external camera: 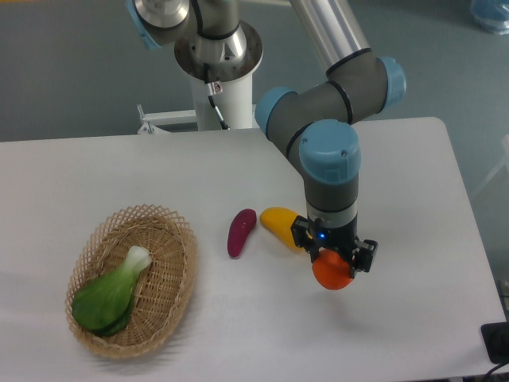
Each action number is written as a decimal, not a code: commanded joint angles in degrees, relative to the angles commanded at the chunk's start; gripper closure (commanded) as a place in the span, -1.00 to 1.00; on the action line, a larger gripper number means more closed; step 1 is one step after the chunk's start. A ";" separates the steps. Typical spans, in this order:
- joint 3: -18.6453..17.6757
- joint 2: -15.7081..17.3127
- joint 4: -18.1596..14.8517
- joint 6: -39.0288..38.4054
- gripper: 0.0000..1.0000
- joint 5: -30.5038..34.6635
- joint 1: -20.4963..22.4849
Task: Place the orange on the table
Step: 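Lower the held orange toward the table surface with the gripper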
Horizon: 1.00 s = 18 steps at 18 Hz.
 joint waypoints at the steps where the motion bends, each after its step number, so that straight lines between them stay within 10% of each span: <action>1: -0.26 0.00 0.09 0.00 -0.06 0.00 0.00; 18: -1.50 -3.78 0.88 -3.60 -0.07 1.85 -2.20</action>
